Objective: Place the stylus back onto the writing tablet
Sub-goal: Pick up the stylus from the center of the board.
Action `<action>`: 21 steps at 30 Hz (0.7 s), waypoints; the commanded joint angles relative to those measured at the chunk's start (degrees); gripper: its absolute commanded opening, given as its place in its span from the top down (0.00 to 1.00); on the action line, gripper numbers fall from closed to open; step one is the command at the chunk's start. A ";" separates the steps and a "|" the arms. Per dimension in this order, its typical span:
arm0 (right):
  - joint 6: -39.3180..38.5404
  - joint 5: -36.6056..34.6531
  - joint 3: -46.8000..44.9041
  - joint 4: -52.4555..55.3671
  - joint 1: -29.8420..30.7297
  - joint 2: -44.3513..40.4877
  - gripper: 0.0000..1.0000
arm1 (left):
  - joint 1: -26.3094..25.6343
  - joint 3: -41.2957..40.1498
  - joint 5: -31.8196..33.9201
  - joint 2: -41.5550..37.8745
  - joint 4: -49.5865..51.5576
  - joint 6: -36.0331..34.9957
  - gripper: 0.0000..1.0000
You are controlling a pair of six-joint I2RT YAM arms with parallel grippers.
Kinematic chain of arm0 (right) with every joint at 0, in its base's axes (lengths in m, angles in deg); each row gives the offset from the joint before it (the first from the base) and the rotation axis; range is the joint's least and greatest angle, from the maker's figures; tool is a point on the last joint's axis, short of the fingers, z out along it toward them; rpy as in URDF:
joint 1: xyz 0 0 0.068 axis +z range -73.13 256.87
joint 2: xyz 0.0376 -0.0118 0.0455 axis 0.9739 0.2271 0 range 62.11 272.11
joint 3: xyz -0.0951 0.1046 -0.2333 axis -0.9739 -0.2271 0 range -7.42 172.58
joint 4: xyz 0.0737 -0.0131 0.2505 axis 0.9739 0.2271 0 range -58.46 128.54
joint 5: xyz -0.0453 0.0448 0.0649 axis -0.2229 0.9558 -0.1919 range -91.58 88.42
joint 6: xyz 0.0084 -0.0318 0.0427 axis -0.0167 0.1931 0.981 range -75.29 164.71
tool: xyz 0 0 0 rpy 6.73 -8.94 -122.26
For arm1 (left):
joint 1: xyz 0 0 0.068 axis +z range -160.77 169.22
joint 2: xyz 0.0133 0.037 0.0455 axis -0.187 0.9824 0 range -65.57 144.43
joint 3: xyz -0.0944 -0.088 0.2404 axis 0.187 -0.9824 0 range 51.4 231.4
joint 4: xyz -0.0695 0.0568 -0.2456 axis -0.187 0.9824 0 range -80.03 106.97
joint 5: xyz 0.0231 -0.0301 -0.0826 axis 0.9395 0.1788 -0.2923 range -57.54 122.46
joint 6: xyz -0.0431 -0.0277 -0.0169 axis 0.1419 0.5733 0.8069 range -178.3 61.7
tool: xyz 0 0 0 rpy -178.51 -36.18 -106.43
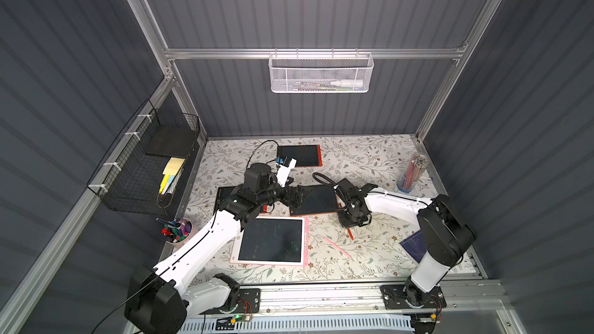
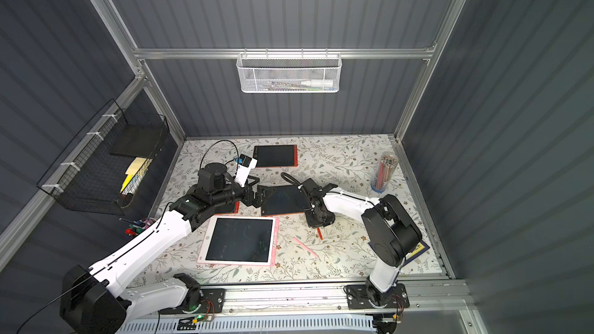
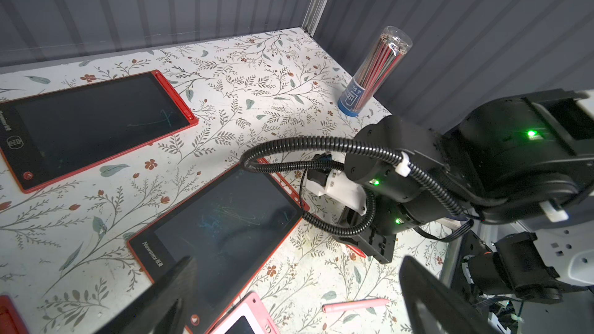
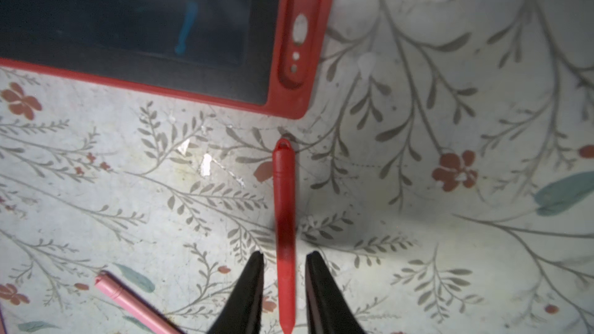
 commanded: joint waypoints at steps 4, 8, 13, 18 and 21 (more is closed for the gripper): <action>0.06 -3.64 1.98 1.25 0.38 2.46 0.73 | -0.02 -1.14 -0.74 -1.39 -1.54 0.30 0.01; -0.58 -3.41 3.24 0.82 0.41 4.42 0.73 | 0.02 -0.97 -0.60 -1.10 -1.66 0.09 0.01; -1.43 -3.37 3.79 0.21 0.38 5.89 0.75 | 0.02 -1.14 -0.73 -1.03 -1.87 0.17 0.01; -1.42 -3.40 3.73 -0.14 0.38 6.90 0.79 | -0.02 -1.79 -1.17 -1.01 -2.97 0.69 0.01; -1.31 -3.62 3.36 -0.37 0.42 6.75 0.80 | -0.02 -2.06 -1.31 -1.10 -3.15 0.83 0.01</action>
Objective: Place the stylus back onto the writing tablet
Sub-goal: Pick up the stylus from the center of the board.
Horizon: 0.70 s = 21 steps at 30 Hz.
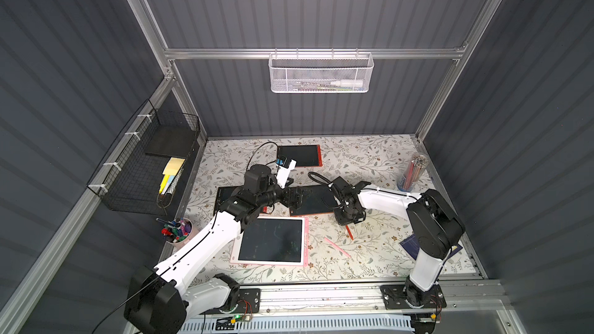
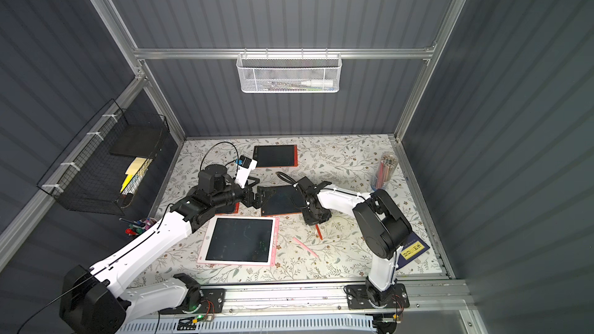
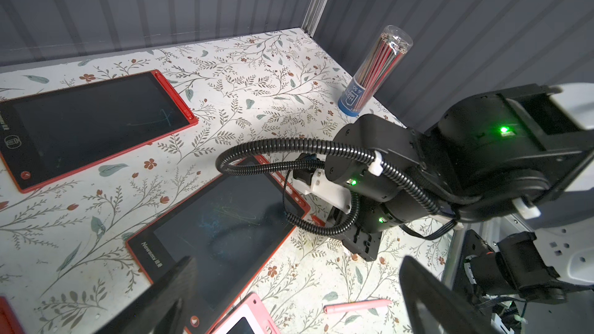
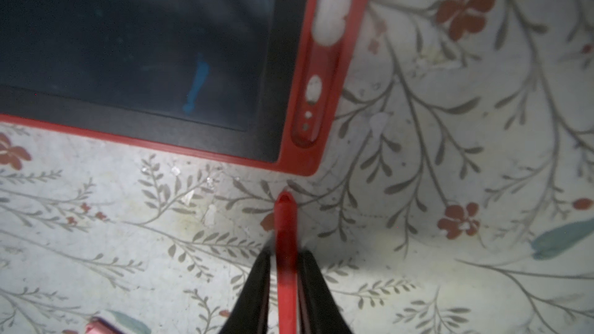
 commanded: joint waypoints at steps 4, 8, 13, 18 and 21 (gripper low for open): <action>-0.15 -1.76 -0.66 -0.11 0.10 1.58 0.82 | -0.02 -0.94 -1.49 -1.08 -1.64 0.93 0.01; -0.32 -2.03 -0.16 0.21 0.11 1.26 0.83 | -0.02 -1.22 -1.65 -1.00 -2.04 1.03 0.01; -0.44 -2.71 0.13 0.58 0.06 0.15 0.83 | -0.02 -1.08 -1.70 -0.92 -2.05 0.94 0.01; -0.66 -2.67 1.06 1.63 0.06 -1.30 0.83 | -0.02 -0.97 -1.65 -0.61 -2.13 0.80 0.01; -0.98 -3.27 1.88 2.31 0.08 -2.14 0.83 | -0.02 -1.04 -1.72 -0.45 -2.25 0.77 0.01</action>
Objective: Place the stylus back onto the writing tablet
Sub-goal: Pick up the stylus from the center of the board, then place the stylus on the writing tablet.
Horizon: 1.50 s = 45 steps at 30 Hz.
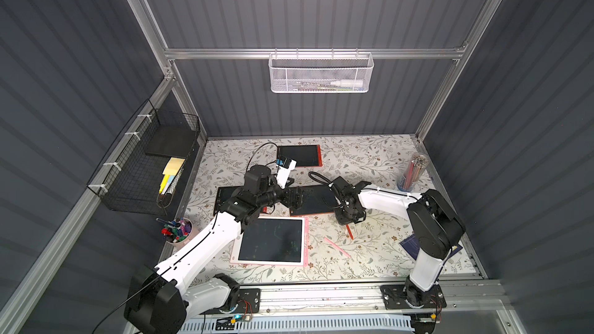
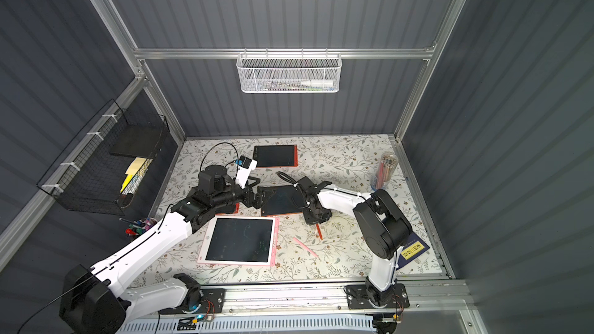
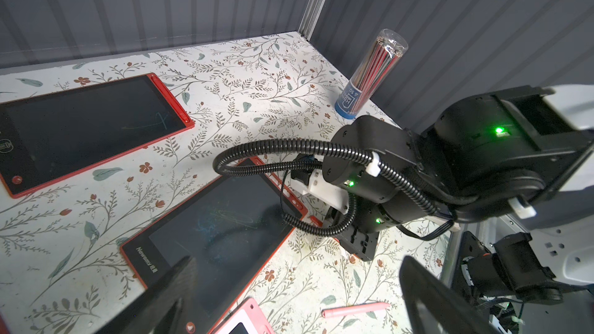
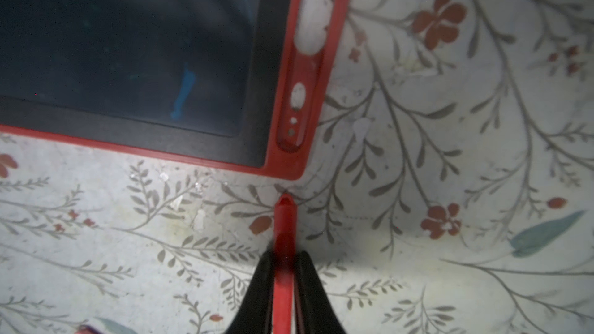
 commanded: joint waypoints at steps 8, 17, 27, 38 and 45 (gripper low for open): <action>-1.27 -1.62 4.73 2.61 -0.44 -1.88 0.83 | -0.02 -1.29 -1.59 -0.62 -1.54 0.61 0.01; -1.22 0.22 10.82 2.60 -3.05 1.60 0.83 | -0.02 -3.97 -4.90 -0.61 -5.21 1.47 0.01; -0.83 1.65 18.79 2.59 -5.62 7.66 0.83 | -0.02 -6.34 -7.08 -0.01 -7.38 1.98 0.01; 0.27 3.32 23.83 1.22 -7.48 13.75 0.83 | -0.05 -6.73 -8.29 1.24 -7.36 1.16 0.01; -0.05 3.33 26.34 1.77 -8.01 16.33 0.82 | -0.03 -6.79 -8.24 1.48 -7.45 1.10 0.01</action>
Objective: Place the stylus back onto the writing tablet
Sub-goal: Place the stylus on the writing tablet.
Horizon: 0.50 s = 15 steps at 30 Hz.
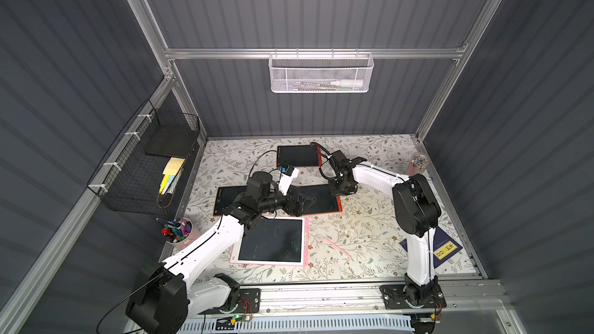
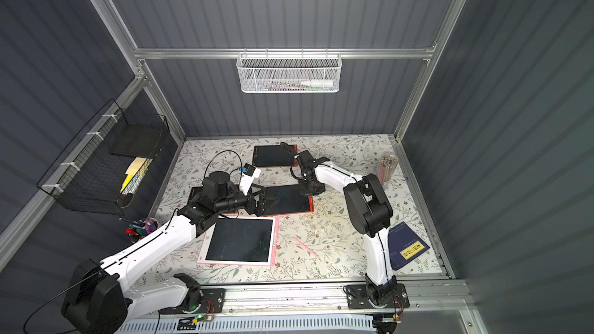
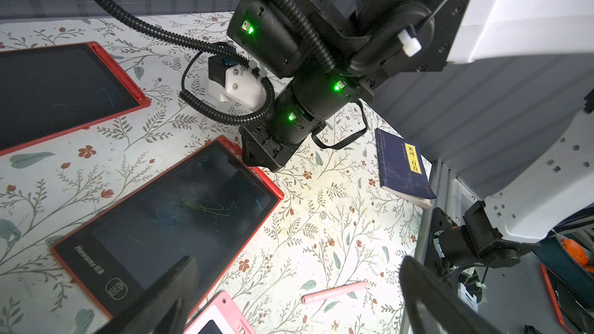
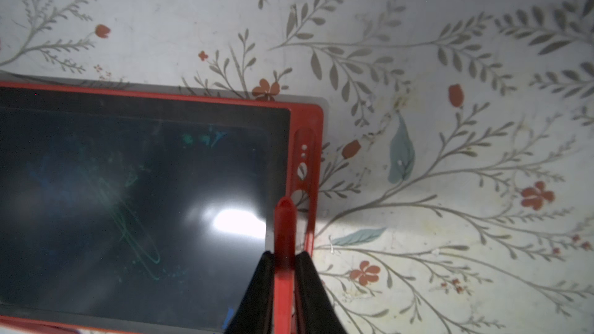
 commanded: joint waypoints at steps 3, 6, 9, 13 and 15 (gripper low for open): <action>-0.10 -0.02 2.13 0.35 -0.69 1.33 0.83 | 0.01 -0.67 -1.15 0.36 -0.77 -0.28 0.01; -0.53 -0.07 2.93 0.55 -1.06 1.95 0.82 | 0.02 -0.66 -1.05 0.62 -0.78 -0.28 0.01; -0.98 -0.45 3.98 1.16 -1.32 2.86 0.82 | 0.04 -0.57 -1.03 0.66 -0.73 -0.28 0.01; -1.33 -0.36 4.92 1.32 -1.66 3.56 0.82 | -0.01 -0.66 -0.94 0.59 -0.78 -0.19 0.01; -1.41 -0.38 5.09 1.39 -1.74 3.91 0.82 | 0.00 -0.64 -1.01 0.67 -0.80 -0.19 0.01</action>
